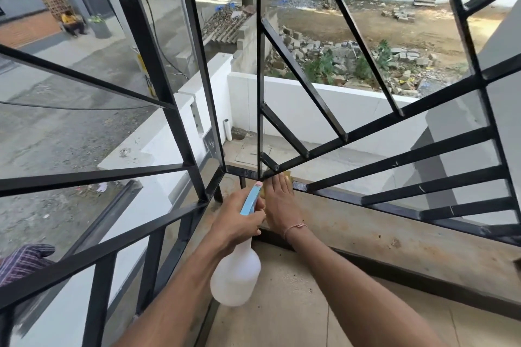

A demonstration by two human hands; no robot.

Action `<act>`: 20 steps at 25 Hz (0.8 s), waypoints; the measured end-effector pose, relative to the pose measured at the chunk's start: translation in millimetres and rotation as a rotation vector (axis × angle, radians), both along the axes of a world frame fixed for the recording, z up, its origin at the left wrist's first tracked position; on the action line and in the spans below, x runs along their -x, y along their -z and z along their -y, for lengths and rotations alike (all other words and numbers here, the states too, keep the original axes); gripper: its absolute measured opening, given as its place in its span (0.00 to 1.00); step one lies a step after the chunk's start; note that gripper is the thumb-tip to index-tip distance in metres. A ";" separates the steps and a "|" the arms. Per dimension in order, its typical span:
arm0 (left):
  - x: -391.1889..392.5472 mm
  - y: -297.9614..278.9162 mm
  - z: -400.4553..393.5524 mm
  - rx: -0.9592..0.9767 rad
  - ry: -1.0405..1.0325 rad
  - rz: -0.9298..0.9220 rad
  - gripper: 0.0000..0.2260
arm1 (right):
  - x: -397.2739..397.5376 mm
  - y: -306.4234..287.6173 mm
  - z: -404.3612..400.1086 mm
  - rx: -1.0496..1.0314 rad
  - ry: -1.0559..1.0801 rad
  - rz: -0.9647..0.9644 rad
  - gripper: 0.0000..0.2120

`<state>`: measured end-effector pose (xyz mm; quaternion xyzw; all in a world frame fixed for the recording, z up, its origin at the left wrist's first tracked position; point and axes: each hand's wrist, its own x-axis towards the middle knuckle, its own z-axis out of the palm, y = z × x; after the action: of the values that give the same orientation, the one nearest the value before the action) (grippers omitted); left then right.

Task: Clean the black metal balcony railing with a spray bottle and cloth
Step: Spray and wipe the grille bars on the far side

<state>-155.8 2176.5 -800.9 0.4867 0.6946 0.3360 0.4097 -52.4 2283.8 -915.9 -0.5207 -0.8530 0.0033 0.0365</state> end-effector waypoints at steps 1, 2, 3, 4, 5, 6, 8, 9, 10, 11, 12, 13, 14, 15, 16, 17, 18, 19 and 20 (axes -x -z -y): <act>-1.7 0.2 -1.0 -0.004 0.006 0.004 0.04 | -14.1 -1.3 0.9 -0.041 -0.091 0.079 0.31; -3.9 0.8 -2.5 -0.004 0.014 0.005 0.04 | -29.5 -6.4 2.4 -0.060 -0.151 0.146 0.30; -6.6 1.3 -4.2 -0.002 0.019 0.008 0.04 | -44.1 -14.2 3.6 -0.076 -0.169 0.189 0.30; -10.0 2.8 -6.1 0.004 0.023 0.015 0.04 | -57.4 -21.3 3.7 -0.101 -0.144 0.220 0.29; -15.1 4.0 -8.3 0.016 0.030 0.024 0.04 | -69.6 -29.2 5.4 -0.126 -0.108 0.265 0.27; -20.3 6.4 -10.6 0.027 0.038 0.030 0.03 | -78.7 -35.2 7.6 -0.162 -0.080 0.335 0.27; -34.1 11.2 -14.8 0.051 0.055 0.053 0.04 | -93.4 -42.8 14.2 -0.246 -0.069 0.504 0.26; -40.6 12.6 -16.5 0.068 0.058 0.071 0.05 | -96.8 -46.2 15.7 -0.274 -0.070 0.565 0.25; -47.9 13.6 -18.3 0.082 0.069 0.089 0.05 | -100.7 -51.8 16.1 -0.290 -0.057 0.602 0.25; -55.7 13.3 -20.8 0.088 0.085 0.100 0.05 | -105.0 -58.2 16.6 -0.293 -0.041 0.635 0.26; -62.6 12.0 -22.4 0.089 0.102 0.105 0.06 | -109.9 -64.9 19.2 -0.302 -0.030 0.654 0.27; -68.3 11.0 -24.1 0.086 0.123 0.107 0.06 | -116.5 -71.8 22.2 -0.316 -0.025 0.666 0.28; -75.7 10.2 -26.9 0.076 0.147 0.112 0.06 | -127.6 -81.1 26.1 -0.335 -0.024 0.675 0.28; -79.3 10.3 -28.3 0.065 0.161 0.112 0.05 | -136.4 -91.0 29.8 -0.351 -0.026 0.674 0.28; -83.2 9.9 -29.8 0.055 0.180 0.112 0.05 | -147.5 -101.2 32.9 -0.365 -0.028 0.687 0.28; -86.9 9.4 -31.2 0.049 0.197 0.110 0.05 | -158.9 -113.7 37.1 -0.377 -0.030 0.710 0.28; -90.6 9.1 -31.6 0.042 0.210 0.111 0.05 | -171.2 -127.6 42.0 -0.381 -0.018 0.737 0.28; -94.3 8.7 -32.2 0.033 0.222 0.114 0.06 | -183.3 -142.5 45.7 -0.370 -0.005 0.764 0.29; -98.2 7.9 -33.3 0.022 0.235 0.115 0.05 | -195.4 -159.6 49.8 -0.340 0.018 0.783 0.29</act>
<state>-57.6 2209.8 -808.9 0.5402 0.6118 0.3053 0.4906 143.0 2234.0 -756.2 -0.4768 -0.7861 -0.3356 -0.2051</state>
